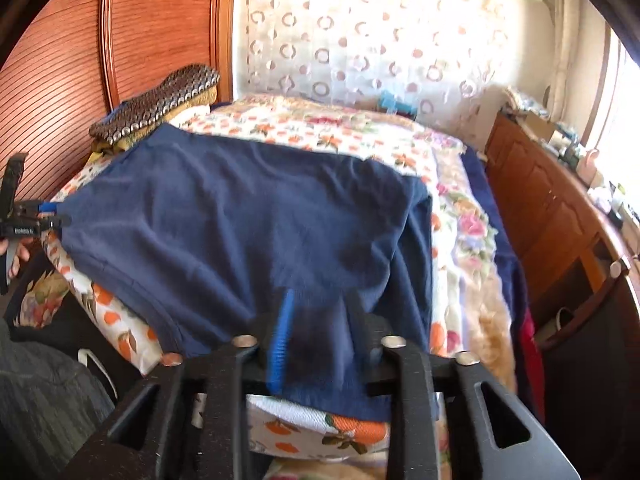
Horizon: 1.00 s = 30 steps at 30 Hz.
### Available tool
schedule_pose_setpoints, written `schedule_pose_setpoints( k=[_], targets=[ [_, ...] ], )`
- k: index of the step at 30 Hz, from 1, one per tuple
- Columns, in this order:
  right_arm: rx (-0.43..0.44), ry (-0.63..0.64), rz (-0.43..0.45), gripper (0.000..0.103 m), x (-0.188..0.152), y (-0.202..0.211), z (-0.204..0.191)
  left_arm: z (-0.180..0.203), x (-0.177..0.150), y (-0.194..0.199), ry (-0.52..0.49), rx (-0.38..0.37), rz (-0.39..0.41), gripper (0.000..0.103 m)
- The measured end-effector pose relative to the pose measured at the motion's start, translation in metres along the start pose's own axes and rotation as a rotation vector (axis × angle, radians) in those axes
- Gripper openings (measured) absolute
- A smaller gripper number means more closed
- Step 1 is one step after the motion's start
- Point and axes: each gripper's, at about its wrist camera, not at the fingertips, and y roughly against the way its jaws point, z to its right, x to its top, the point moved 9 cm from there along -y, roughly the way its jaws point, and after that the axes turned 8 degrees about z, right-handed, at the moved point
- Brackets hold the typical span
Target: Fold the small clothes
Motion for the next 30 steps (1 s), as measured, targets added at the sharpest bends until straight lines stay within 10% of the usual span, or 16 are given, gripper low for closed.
schedule_pose_setpoints(
  k=[23, 30],
  targets=[
    [0.164, 0.002, -0.068, 0.063, -0.014, -0.106, -0.084, -0.002, 0.001, 0.002, 0.029, 0.003, 0.055, 0.076],
    [0.157, -0.008, -0.027, 0.070, -0.014, -0.108, -0.084, -0.002, 0.002, 0.006, 0.125, -0.079, 0.063, 0.039]
  ],
)
